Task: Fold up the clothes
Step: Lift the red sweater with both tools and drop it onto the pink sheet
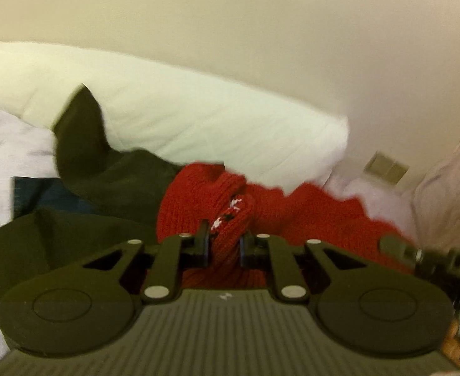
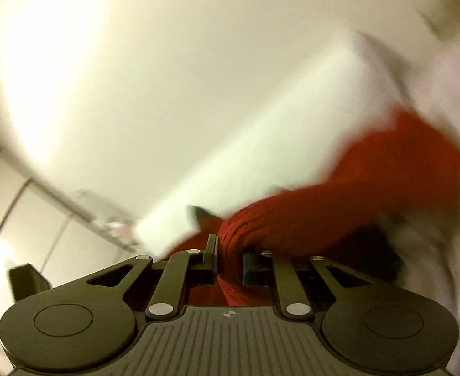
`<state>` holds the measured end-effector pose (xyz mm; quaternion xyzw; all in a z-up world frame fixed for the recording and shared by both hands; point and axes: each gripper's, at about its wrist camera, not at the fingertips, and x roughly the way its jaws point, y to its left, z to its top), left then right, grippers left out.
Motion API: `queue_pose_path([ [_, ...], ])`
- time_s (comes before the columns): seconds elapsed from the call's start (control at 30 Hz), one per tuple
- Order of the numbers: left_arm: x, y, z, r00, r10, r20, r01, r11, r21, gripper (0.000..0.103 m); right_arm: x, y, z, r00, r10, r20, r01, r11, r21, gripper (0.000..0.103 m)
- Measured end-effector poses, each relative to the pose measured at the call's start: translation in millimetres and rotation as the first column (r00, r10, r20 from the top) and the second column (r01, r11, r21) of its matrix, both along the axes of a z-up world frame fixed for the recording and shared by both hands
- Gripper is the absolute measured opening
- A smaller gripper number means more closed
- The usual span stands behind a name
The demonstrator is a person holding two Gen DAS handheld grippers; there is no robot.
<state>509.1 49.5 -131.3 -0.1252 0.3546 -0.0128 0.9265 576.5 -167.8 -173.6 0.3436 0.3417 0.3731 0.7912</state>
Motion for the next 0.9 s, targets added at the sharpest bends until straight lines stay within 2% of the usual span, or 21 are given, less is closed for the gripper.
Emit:
queue_pose_path([
  [0.1,-56.1,15.6,36.9,0.994,0.078,0.079,-0.075,0.996,-0.038,0.013,-14.2,11.3,46.7,0.989,0.092,0.117,-0.1,0.993,0.063,0.012],
  [0.2,-123.2,34.4,75.5,0.97,0.18,0.165,-0.174,0.983,-0.05,0.013,-39.1,30.6,90.3,0.957,0.201,0.209,-0.227,0.968,0.107,0.012],
  [0.27,-177.6,43.8,102.3,0.939,0.258,0.226,-0.256,0.966,-0.04,0.012,-61.2,49.0,115.8,0.923,0.291,0.253,-0.33,0.935,0.128,0.012],
  [0.37,-271.2,56.2,141.4,0.873,0.381,0.303,-0.392,0.919,-0.025,0.012,-104.3,82.5,148.7,0.847,0.431,0.31,-0.493,0.856,0.156,0.012],
  [0.43,-337.3,63.8,167.5,0.815,0.46,0.352,-0.487,0.873,-0.014,0.012,-151.1,113.9,163.3,0.777,0.532,0.337,-0.605,0.778,0.167,0.012],
  [0.53,-430.7,66.5,209.4,0.719,0.553,0.42,-0.62,0.784,0.03,0.012,-207.5,153.0,183.6,0.676,0.646,0.354,-0.731,0.65,0.209,0.012],
  [0.6,-487.3,66.5,237.1,0.656,0.595,0.465,-0.693,0.719,0.058,0.012,-252.2,176.1,195.3,0.605,0.708,0.363,-0.795,0.559,0.235,0.012],
  [0.67,-536.7,61.2,263.3,0.603,0.617,0.506,-0.748,0.658,0.089,0.012,-302.0,198.1,204.0,0.535,0.76,0.369,-0.845,0.469,0.259,0.012],
  [0.7,-560.8,56.9,274.6,0.583,0.619,0.527,-0.768,0.63,0.109,0.012,-332.8,206.1,205.3,0.503,0.781,0.371,-0.864,0.438,0.25,0.012],
  [0.77,-591.4,51.3,284.5,0.565,0.626,0.537,-0.791,0.596,0.138,0.012,-395.7,221.3,207.4,0.439,0.817,0.373,-0.897,0.378,0.227,0.014],
  [0.83,-607.9,52.4,275.7,0.575,0.652,0.495,-0.797,0.583,0.157,0.013,-440.6,240.4,198.7,0.318,0.897,0.308,-0.948,0.307,0.084,0.017],
  [0.87,-616.1,53.0,271.3,0.578,0.664,0.474,-0.799,0.577,0.167,0.014,-463.1,251.4,188.8,0.263,0.934,0.24,-0.959,0.28,-0.038,0.033],
  [0.9,-622.8,54.8,260.6,0.583,0.687,0.434,-0.802,0.572,0.174,0.015,-482.7,255.6,172.7,0.24,0.957,0.166,-0.95,0.266,-0.161,0.046],
])
